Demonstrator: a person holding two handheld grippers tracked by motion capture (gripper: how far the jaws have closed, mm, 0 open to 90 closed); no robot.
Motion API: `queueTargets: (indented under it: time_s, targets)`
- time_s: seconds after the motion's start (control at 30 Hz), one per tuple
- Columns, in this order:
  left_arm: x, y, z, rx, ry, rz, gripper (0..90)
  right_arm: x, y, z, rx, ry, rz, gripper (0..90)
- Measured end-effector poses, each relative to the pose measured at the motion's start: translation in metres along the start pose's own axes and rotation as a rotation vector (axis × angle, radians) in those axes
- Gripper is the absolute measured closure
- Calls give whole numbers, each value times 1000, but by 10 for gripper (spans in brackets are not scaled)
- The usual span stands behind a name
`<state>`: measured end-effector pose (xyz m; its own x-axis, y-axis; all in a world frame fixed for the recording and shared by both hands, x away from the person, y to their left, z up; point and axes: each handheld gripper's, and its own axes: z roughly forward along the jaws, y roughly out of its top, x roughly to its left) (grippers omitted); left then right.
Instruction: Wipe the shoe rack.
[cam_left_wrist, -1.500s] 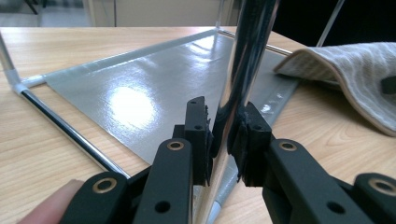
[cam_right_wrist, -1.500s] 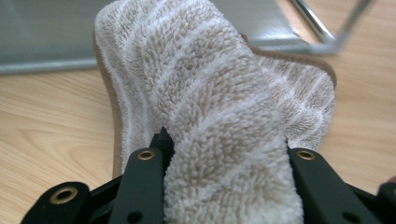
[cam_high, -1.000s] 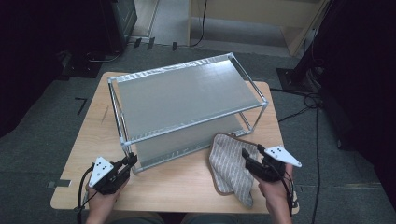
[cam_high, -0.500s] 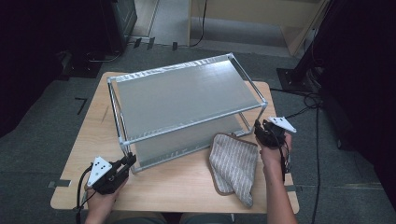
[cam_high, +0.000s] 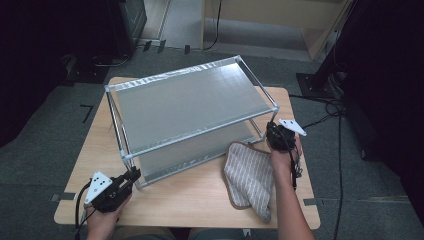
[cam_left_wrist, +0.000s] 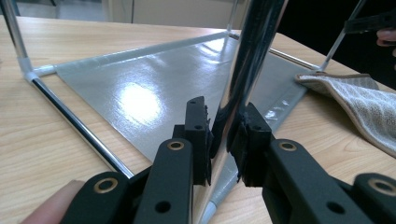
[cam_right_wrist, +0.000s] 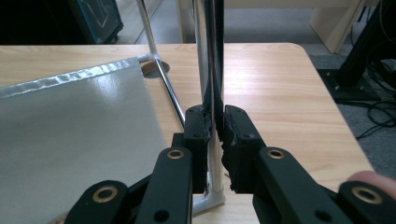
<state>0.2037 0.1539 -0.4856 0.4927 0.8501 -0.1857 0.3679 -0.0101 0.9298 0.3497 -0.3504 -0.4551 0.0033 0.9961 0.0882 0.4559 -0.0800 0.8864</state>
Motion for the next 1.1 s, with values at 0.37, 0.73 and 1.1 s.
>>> queueTargets:
  time_s: [0.37, 0.73, 1.1]
  targets:
    - [-7, -9, -18, -6, -15, -18, 777, 22, 15, 27, 33, 40, -3, 807]
    - [-10, -16, -28, -18, -42, -27, 774, 47, 37, 64, 71, 90, -21, 796]
    - [-19, -17, -21, -23, -82, -45, 769, 45, 28, 42, 31, 134, -7, 508]
